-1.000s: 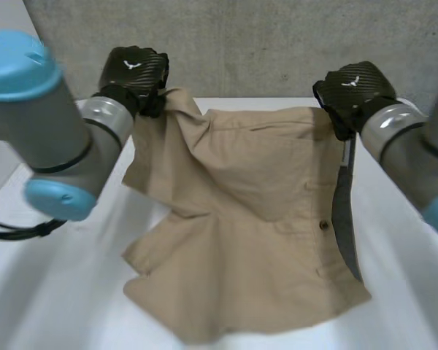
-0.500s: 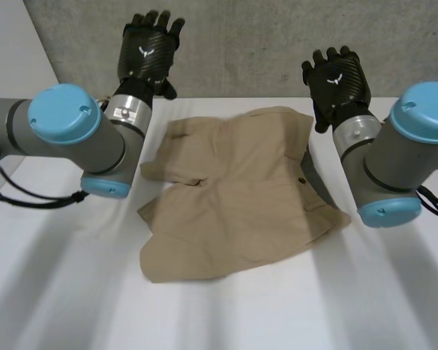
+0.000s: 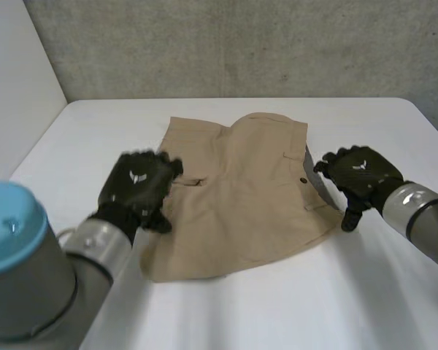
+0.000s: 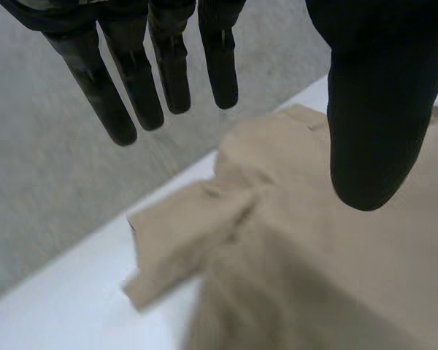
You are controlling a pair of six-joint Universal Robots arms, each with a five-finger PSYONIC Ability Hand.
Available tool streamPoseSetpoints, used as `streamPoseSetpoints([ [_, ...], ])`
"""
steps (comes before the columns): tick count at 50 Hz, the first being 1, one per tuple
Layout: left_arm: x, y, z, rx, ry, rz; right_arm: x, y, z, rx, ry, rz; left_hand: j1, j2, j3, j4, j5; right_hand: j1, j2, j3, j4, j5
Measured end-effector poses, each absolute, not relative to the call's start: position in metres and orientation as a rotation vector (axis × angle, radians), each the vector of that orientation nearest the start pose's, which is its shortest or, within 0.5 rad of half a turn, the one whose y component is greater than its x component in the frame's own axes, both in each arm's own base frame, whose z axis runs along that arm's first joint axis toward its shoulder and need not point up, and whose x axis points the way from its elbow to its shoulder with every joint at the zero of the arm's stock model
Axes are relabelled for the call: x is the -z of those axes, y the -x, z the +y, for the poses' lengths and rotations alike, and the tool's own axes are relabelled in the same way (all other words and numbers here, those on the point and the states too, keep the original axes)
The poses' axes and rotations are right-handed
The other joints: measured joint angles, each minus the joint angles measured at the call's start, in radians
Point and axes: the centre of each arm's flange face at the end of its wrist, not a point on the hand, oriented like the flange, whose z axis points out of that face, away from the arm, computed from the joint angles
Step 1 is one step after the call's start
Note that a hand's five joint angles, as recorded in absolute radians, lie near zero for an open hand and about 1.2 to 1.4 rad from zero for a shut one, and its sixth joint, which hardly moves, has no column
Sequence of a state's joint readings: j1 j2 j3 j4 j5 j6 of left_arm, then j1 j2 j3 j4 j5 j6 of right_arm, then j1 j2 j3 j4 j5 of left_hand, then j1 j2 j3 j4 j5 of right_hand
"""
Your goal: Fold the shorts.
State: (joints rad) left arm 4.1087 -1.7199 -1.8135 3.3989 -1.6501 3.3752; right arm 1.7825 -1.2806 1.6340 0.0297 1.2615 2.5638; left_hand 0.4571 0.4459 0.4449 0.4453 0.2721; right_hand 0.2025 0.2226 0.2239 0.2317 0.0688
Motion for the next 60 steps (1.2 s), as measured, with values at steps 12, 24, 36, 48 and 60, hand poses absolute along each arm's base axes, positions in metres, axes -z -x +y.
streamPoseSetpoints([
  [12, -0.172, 0.263, -0.132, 1.814, -0.868, 2.728, -0.162, -0.214, -0.286, 1.641, 1.279, 2.188, 0.135, 0.143, 0.142, 0.147, 0.142, 0.162, 0.193, 0.201, 0.193, 0.167],
  [24, -0.148, 0.260, -0.132, 1.659, -0.822, 2.822, -0.132, -0.214, -0.305, 1.680, 1.345, 2.173, 0.133, 0.145, 0.142, 0.149, 0.144, 0.262, 0.318, 0.318, 0.310, 0.274],
  [36, -0.145, 0.261, -0.148, 1.727, -0.764, 2.777, -0.122, -0.216, -0.316, 1.717, 1.351, 2.157, 0.133, 0.144, 0.142, 0.149, 0.144, 0.519, 0.625, 0.626, 0.618, 0.562],
  [48, -0.139, 0.264, -0.156, 1.743, -0.747, 2.757, -0.120, -0.216, -0.319, 1.722, 1.381, 2.147, 0.133, 0.144, 0.142, 0.148, 0.144, 0.720, 0.924, 0.914, 0.914, 0.840],
  [60, -0.135, 0.275, -0.170, 1.779, -0.742, 2.743, -0.125, -0.216, -0.318, 1.720, 1.364, 2.150, 0.135, 0.146, 0.142, 0.150, 0.145, 0.721, 0.950, 0.955, 0.957, 0.896],
])
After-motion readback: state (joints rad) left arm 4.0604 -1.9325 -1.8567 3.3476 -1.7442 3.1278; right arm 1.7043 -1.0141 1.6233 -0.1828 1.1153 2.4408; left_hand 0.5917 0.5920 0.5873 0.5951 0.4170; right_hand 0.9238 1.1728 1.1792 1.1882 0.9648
